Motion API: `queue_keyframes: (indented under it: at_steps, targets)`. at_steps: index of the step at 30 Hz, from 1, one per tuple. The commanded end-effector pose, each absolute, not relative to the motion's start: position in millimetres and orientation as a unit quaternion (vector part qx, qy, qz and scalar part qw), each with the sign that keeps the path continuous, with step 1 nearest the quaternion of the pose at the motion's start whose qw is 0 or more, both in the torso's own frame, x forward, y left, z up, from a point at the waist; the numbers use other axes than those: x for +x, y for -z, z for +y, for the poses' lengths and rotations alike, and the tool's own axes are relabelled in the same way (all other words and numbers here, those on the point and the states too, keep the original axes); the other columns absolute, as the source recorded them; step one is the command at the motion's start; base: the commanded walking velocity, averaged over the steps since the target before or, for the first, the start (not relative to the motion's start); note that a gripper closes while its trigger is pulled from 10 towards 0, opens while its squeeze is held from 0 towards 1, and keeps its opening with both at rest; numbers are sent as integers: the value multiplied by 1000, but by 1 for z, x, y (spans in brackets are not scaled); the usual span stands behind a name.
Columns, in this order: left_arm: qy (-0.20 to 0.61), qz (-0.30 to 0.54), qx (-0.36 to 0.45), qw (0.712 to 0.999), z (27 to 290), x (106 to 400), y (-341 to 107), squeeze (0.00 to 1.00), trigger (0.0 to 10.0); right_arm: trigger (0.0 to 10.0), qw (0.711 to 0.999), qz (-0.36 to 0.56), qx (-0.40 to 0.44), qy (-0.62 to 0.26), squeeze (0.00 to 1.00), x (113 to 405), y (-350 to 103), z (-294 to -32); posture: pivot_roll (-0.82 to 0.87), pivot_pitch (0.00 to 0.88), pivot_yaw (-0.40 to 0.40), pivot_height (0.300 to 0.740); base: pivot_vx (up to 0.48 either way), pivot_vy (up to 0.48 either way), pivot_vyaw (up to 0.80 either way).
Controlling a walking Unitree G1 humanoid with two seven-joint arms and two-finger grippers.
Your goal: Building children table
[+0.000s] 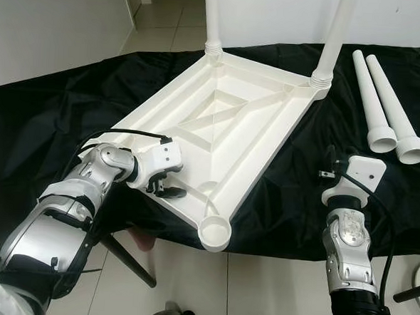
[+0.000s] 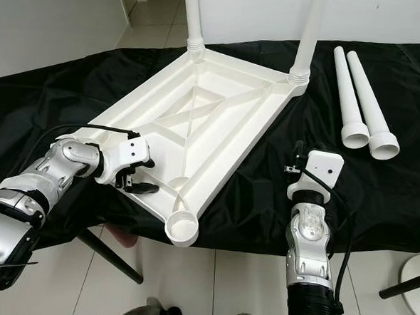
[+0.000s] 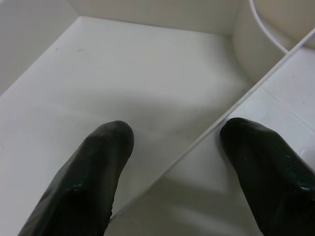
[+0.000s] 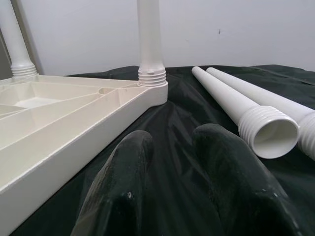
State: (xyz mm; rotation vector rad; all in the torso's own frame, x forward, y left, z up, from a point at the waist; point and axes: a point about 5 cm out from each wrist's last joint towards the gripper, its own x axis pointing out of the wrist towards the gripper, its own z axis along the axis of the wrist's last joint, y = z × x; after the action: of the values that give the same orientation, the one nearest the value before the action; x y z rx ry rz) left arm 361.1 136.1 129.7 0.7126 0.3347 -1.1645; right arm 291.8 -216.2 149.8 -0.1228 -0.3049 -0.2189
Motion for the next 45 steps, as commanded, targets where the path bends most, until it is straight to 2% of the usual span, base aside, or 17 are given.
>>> queue_keyframes:
  at_steps: [1, 2, 3, 4, 16, 20, 21, 22, 23, 28, 29, 37, 38, 40, 43, 44, 45]
  targets:
    - [440, 136, 344, 818, 147, 369, -128, 0, 8000, 10000, 981, -150, -58, 104, 0, 291, -149, -212, -80, 70, 164, 740, 0, 0, 0]
    - [447, 136, 342, 815, 149, 368, -128, 0, 2392, 10000, 982, -149, -58, 105, 0, 290, -148, -212, -78, 64, 163, 740, 0, 0, 0]
    - [447, 136, 342, 815, 149, 368, -128, 0, 2392, 10000, 982, -149, -58, 105, 0, 290, -148, -212, -78, 64, 163, 740, 0, 0, 0]
    - [456, 137, 341, 811, 150, 367, -127, 0, 0, 10000, 982, -149, -59, 104, 0, 290, -148, -212, -77, 60, 164, 740, 0, 0, 0]
    - [487, 136, 335, 795, 150, 359, -119, 0, 0, 10000, 983, -149, -58, 93, 0, 294, -148, -207, -70, 44, 160, 740, 0, 0, 0]
    - [508, 129, 339, 781, 149, 355, -119, 0, 0, 10000, 983, -149, -58, 93, 0, 295, -148, -207, -68, 42, 161, 740, 0, 0, 0]
    - [521, 127, 331, 776, 148, 353, -118, 0, 863, 10000, 983, -149, -58, 94, 0, 294, -148, -208, -63, 44, 163, 740, 0, 0, 0]
    - [521, 127, 331, 776, 148, 353, -118, 0, 863, 10000, 983, -149, -58, 94, 0, 294, -148, -208, -63, 44, 163, 740, 0, 0, 0]
    - [533, 118, 330, 770, 145, 350, -118, 0, 9686, 10000, 983, -149, -58, 96, 0, 294, -147, -208, -63, 42, 163, 740, 0, 0, 0]
    - [558, 103, 326, 756, 139, 345, -116, 0, 10000, 10000, 983, -148, -56, 99, 0, 294, -146, -209, -62, 45, 163, 740, 0, 0, 0]
    - [570, 103, 314, 752, 136, 343, -116, 1000, 10000, 10000, 983, -147, -56, 99, 0, 294, -146, -209, -61, 47, 163, 740, 0, 0, 0]
    - [614, 80, 298, 727, 132, 337, -123, 1000, 10000, 10000, 982, -148, -57, 102, 0, 295, -147, -211, -59, 49, 163, 740, 0, 0, 0]
    - [617, 75, 290, 728, 131, 337, -126, 0, 10000, 10000, 982, -148, -57, 102, 0, 296, -147, -212, -58, 51, 164, 740, 0, 0, 0]
    - [619, 73, 284, 729, 131, 337, -128, 0, 10000, 10000, 982, -149, -57, 102, 0, 296, -147, -212, -58, 51, 164, 740, 0, 0, 0]
    - [612, 58, 256, 746, 134, 339, -137, 0, 10000, 10000, 982, -150, -58, 102, 0, 296, -148, -211, -62, 48, 169, 740, 0, 0, 0]
    - [599, 41, 241, 762, 136, 342, -144, 0, 10000, 10000, 981, -152, -57, 106, 0, 296, -149, -212, -66, 48, 172, 740, 0, 0, 0]
    - [599, 41, 241, 762, 136, 342, -144, 0, 10000, 10000, 981, -152, -57, 106, 0, 296, -149, -212, -66, 48, 172, 740, 0, 0, 0]
